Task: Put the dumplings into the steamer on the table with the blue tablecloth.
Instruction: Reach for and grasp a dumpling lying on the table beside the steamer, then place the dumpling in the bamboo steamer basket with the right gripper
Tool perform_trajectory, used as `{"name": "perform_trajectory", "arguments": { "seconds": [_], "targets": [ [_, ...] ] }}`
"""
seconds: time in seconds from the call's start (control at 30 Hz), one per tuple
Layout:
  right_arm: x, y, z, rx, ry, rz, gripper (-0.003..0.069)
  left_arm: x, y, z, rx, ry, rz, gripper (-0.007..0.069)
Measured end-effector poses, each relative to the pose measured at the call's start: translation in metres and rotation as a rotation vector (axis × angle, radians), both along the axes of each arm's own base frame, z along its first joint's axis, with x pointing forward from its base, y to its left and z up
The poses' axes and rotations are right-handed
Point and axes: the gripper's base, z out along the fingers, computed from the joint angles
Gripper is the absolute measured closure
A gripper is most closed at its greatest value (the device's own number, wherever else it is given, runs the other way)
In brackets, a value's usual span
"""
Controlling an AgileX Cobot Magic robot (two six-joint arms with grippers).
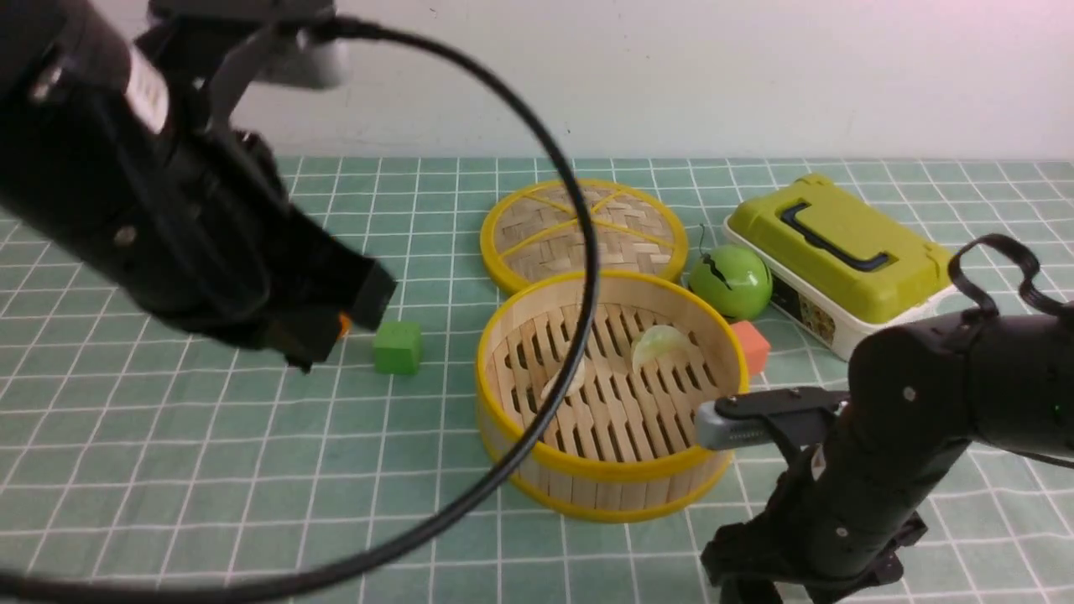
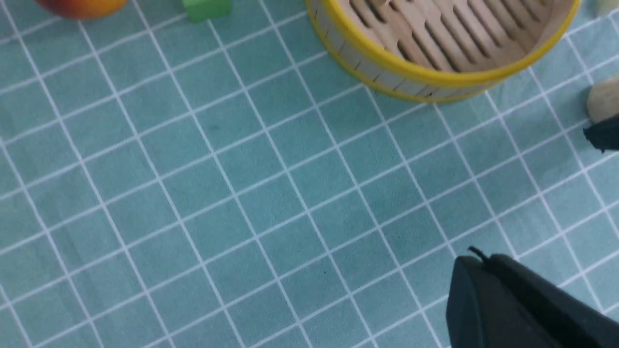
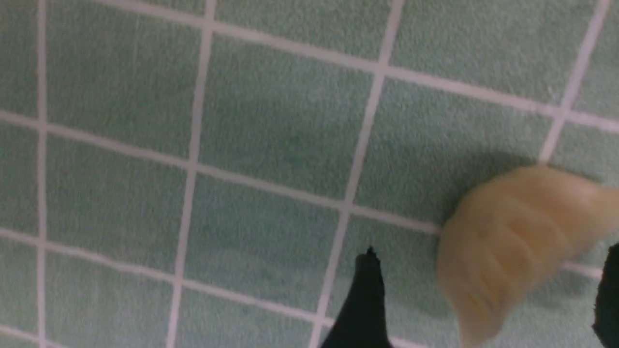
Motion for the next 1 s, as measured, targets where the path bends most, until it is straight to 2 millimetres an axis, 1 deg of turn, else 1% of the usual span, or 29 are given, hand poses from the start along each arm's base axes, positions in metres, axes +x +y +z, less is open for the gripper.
{"name": "perform_trajectory", "arguments": {
  "seconds": [0.1, 0.17, 0.23, 0.27, 0.33, 0.37, 0.43, 0.57, 0.6, 0.63, 0.67, 0.7, 0.77, 0.8, 0.87, 0.9, 1.0],
  "targets": [
    [0.002, 0.001, -0.002, 0.004, -0.008, -0.007, 0.0114, -0.011, 0.007, -0.014, -0.002, 0.000, 0.000, 0.0638],
    [0.003, 0.001, -0.002, 0.004, -0.010, -0.008, 0.0195, -0.021, 0.013, -0.025, -0.003, -0.002, 0.001, 0.0638],
    [0.002, 0.001, -0.002, 0.002, -0.005, -0.007, 0.0300, -0.028, 0.016, -0.032, -0.006, 0.006, 0.000, 0.0638],
    [0.002, 0.001, -0.002, -0.004, 0.005, 0.002, 0.0407, -0.032, 0.018, -0.034, -0.013, 0.012, 0.000, 0.0638],
    [0.002, 0.001, 0.000, -0.006, 0.014, 0.012, 0.0480, -0.036, 0.020, -0.035, -0.026, 0.015, -0.001, 0.0638],
    [0.003, 0.002, 0.003, -0.013, 0.025, 0.034, 0.0494, -0.041, 0.021, -0.036, -0.039, 0.020, -0.002, 0.0638],
    [0.006, 0.005, 0.014, -0.011, 0.025, 0.061, 0.0479, -0.046, 0.024, -0.035, -0.057, 0.016, -0.003, 0.0638],
    [0.026, 0.023, 0.065, 0.025, -0.071, 0.177, 0.0477, -0.063, 0.033, -0.028, -0.093, -0.028, -0.005, 0.0638],
    [0.035, 0.032, 0.081, 0.048, -0.131, 0.206, 0.0477, -0.066, 0.035, -0.025, -0.102, -0.042, -0.006, 0.0638],
    [0.039, 0.037, 0.086, 0.056, -0.156, 0.218, 0.0477, -0.068, 0.036, -0.024, -0.107, -0.051, -0.006, 0.0638],
    [0.048, 0.045, 0.096, 0.076, -0.205, 0.225, 0.0477, -0.070, 0.037, -0.022, -0.114, -0.060, -0.006, 0.0638],
    [0.056, 0.053, 0.100, 0.090, -0.241, 0.229, 0.0477, -0.071, 0.038, -0.021, -0.117, -0.066, -0.006, 0.0638],
    [0.073, 0.067, 0.097, 0.107, -0.291, 0.236, 0.0477, -0.073, 0.039, -0.020, -0.122, -0.073, -0.006, 0.0638],
    [0.078, 0.071, 0.094, 0.110, -0.297, 0.236, 0.0477, -0.073, 0.039, -0.020, -0.122, -0.073, -0.006, 0.0638],
    [0.094, 0.082, 0.078, 0.107, -0.293, 0.236, 0.0477, -0.073, 0.039, -0.020, -0.120, -0.070, -0.007, 0.0638],
    [0.101, 0.086, 0.066, 0.098, -0.274, 0.237, 0.0477, -0.073, 0.039, -0.021, -0.117, -0.064, -0.007, 0.0638],
    [0.113, 0.093, 0.044, 0.082, -0.242, 0.240, 0.0474, -0.074, 0.040, -0.021, -0.113, -0.055, -0.007, 0.0638]
  ]
}}
